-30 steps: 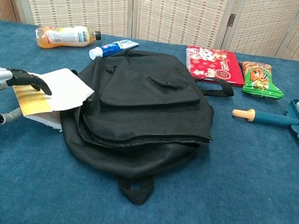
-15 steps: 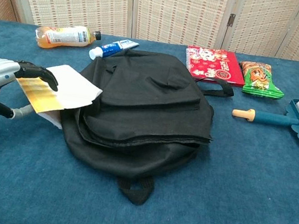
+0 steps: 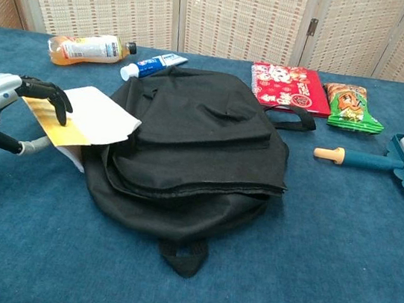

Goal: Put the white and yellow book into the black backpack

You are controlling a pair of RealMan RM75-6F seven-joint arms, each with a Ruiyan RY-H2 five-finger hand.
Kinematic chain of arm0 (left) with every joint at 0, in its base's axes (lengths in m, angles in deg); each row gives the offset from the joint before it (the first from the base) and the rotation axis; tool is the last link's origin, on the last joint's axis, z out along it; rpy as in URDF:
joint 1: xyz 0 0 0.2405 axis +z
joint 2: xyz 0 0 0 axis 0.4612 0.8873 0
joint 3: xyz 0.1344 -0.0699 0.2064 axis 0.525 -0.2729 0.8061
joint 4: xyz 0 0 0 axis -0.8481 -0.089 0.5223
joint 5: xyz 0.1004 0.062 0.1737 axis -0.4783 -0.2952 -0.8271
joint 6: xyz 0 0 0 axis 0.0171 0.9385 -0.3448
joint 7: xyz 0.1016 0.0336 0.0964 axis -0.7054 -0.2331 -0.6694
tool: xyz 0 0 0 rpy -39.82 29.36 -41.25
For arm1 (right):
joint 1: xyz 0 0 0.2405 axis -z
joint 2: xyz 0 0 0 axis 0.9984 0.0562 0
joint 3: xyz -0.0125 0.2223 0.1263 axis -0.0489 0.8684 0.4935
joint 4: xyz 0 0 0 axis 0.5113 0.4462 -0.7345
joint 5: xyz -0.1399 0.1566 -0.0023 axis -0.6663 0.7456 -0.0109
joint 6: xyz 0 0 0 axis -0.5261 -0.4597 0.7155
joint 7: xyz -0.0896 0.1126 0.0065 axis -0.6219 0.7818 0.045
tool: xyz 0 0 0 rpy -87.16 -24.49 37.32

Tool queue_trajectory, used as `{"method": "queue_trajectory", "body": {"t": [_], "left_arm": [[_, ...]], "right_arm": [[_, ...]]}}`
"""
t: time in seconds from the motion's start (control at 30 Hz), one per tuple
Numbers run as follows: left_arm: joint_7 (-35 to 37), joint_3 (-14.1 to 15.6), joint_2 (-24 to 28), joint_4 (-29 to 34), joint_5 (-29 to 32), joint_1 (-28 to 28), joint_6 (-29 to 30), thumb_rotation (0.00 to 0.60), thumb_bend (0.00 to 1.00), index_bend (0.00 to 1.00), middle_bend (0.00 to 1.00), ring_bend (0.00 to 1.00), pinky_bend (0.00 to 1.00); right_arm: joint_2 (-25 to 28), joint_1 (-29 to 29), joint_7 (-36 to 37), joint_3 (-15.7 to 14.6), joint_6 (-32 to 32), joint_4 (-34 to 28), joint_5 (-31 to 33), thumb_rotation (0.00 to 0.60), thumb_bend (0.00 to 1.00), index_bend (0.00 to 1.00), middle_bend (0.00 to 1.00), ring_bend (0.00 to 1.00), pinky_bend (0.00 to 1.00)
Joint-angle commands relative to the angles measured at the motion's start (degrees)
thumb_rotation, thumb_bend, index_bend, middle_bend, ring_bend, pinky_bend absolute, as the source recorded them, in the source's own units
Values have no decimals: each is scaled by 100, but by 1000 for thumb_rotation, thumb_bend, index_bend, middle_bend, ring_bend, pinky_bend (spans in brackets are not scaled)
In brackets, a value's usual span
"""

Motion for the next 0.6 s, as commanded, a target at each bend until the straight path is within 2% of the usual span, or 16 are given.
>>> {"method": "queue_trajectory", "body": {"t": [0.03, 0.33, 0.6], "left_arm": [[37, -24, -53, -64, 17, 4, 39, 600, 404, 525, 382, 337, 232], [187, -55, -209, -207, 50, -5, 90, 600, 407, 612, 422, 367, 249], [409, -91, -275, -394, 30, 52, 415, 600, 491, 668, 491, 426, 279]], "right_arm": [[-1, 3, 4, -1, 2, 3, 6, 600, 134, 0, 16, 82, 60], [-1, -1, 9, 5, 14, 9, 17, 600, 134, 0, 16, 83, 60], [-11, -23, 17, 10, 23, 9, -14, 600, 135, 0, 15, 83, 61]]}}
